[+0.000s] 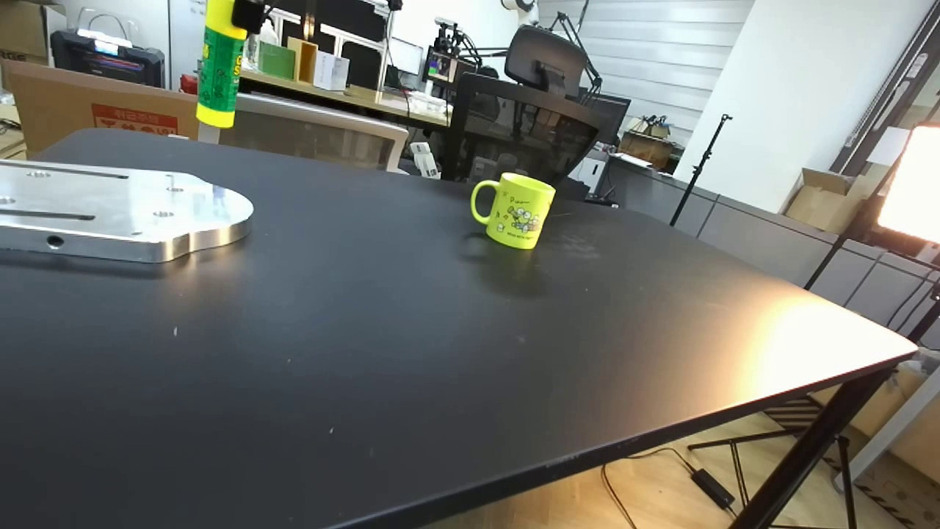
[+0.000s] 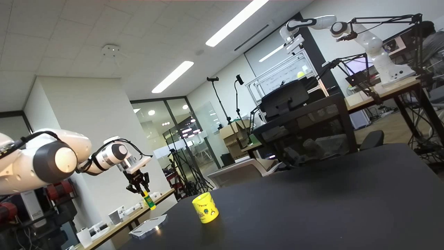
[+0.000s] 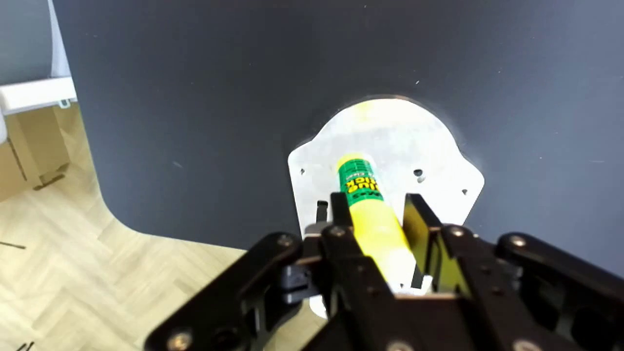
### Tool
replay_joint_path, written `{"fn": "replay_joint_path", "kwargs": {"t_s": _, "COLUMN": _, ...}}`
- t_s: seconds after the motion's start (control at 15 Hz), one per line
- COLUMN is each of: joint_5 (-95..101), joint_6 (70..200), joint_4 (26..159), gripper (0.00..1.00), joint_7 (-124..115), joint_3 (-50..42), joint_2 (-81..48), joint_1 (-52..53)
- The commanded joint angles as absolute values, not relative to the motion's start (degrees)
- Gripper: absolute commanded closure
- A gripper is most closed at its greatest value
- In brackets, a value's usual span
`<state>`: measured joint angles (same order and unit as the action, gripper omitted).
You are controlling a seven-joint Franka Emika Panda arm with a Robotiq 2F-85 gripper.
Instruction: Pick up the glue stick from the yellow cup and put it on the silver object.
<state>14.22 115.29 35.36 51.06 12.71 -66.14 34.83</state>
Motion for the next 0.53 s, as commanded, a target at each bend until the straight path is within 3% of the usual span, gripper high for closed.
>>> {"fn": "replay_joint_path", "kwargs": {"t_s": 0.0, "joint_5": 11.9, "joint_6": 114.9, "joint_4": 29.4, "gripper": 0.92, "joint_7": 56.2, "joint_3": 12.2, "joint_2": -70.1, "joint_1": 35.8}}
{"fn": "replay_joint_path", "kwargs": {"t_s": 0.47, "joint_5": 9.5, "joint_6": 113.1, "joint_4": 26.0, "gripper": 0.92, "joint_7": 61.4, "joint_3": 11.6, "joint_2": -73.4, "joint_1": 36.3}}
